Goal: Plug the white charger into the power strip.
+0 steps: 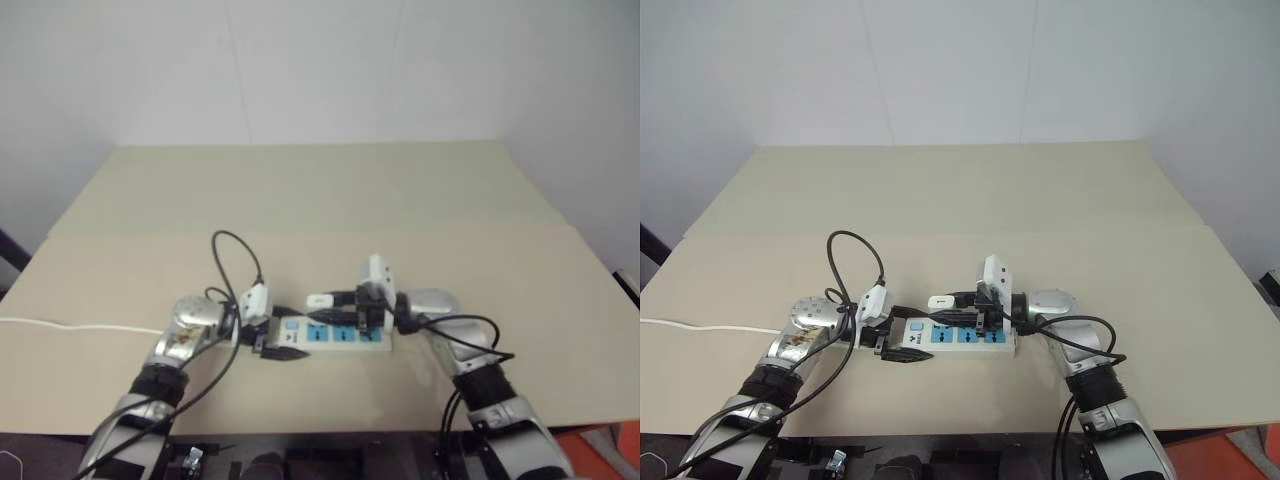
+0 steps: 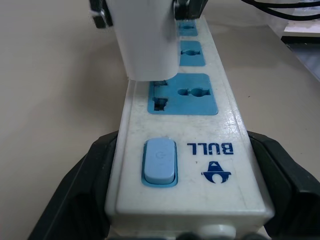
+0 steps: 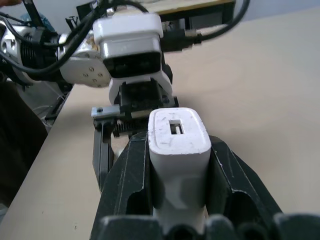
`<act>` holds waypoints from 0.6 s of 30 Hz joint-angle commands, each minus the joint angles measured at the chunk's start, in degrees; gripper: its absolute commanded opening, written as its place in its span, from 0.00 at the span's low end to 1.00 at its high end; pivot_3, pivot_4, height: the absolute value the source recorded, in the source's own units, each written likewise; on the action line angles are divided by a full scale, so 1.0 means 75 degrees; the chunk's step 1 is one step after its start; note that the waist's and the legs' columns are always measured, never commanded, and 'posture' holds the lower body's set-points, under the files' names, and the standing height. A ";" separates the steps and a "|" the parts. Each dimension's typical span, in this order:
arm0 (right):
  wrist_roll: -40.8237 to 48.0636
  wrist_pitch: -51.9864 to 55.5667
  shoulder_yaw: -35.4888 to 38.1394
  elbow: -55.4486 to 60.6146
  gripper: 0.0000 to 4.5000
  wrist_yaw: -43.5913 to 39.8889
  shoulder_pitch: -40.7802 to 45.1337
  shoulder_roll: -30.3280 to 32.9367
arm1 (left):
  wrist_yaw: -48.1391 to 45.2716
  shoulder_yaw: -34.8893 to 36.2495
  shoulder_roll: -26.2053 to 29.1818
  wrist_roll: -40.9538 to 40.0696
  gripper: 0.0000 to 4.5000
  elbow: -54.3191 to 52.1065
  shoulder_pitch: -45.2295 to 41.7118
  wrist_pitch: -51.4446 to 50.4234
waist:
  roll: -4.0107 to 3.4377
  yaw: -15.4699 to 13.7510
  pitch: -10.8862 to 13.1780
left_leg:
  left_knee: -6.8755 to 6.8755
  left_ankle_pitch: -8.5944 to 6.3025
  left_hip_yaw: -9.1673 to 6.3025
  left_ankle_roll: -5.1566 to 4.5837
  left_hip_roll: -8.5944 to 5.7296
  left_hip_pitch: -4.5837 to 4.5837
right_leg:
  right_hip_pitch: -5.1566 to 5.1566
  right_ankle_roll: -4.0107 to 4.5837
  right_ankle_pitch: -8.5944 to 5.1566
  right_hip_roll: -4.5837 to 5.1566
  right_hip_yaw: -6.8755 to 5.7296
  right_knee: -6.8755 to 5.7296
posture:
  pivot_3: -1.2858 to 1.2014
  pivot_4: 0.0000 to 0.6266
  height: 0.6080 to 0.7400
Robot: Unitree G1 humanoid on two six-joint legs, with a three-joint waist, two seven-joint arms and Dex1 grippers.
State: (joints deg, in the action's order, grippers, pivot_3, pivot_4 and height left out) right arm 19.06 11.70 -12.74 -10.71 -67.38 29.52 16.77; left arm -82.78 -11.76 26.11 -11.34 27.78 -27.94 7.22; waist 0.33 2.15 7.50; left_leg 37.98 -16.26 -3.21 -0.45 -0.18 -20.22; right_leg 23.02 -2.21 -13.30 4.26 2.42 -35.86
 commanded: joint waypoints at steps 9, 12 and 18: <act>0.0013 -0.0047 -0.0100 0.0224 0.24 -0.0055 0.0038 -0.0024 | -0.0103 -0.0253 0.0050 0.0154 0.73 -0.0096 0.0110 -0.0078 | 0.0001 -0.0015 0.0000 | 0.0000 0.0000 0.0000 0.0000 -0.0001 -0.0001 | -0.0001 0.0000 0.0000 0.0003 -0.0001 0.0001 | 0.52 0.24 1.00; -0.0076 -0.0115 -0.0150 0.0116 0.24 -0.0075 0.0023 0.0018 | -0.0098 -0.0244 0.0059 0.0148 0.73 -0.0103 0.0121 -0.0084 | 0.0001 -0.0015 0.0000 | 0.0000 0.0000 0.0001 0.0000 -0.0002 -0.0001 | -0.0001 0.0000 0.0000 0.0003 0.0000 0.0002 | 0.52 0.24 1.00; -0.0179 -0.0164 -0.0206 -0.0049 0.24 -0.0052 0.0020 -0.0026 | -0.0089 -0.0239 0.0058 0.0146 0.73 -0.0104 0.0131 -0.0089 | 0.0002 -0.0011 0.0000 | 0.0000 0.0000 0.0000 0.0000 -0.0002 -0.0001 | -0.0001 0.0000 0.0000 0.0003 0.0000 0.0001 | 0.52 0.24 1.00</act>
State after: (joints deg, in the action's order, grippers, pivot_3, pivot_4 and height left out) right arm 18.04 11.55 -13.98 -11.20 -67.42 29.58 16.83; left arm -82.73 -11.94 26.10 -11.34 27.58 -27.87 7.21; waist 0.34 2.06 7.50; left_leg 37.98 -16.26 -3.21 -0.45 -0.19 -20.22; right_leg 23.01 -2.21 -13.30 4.29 2.42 -35.85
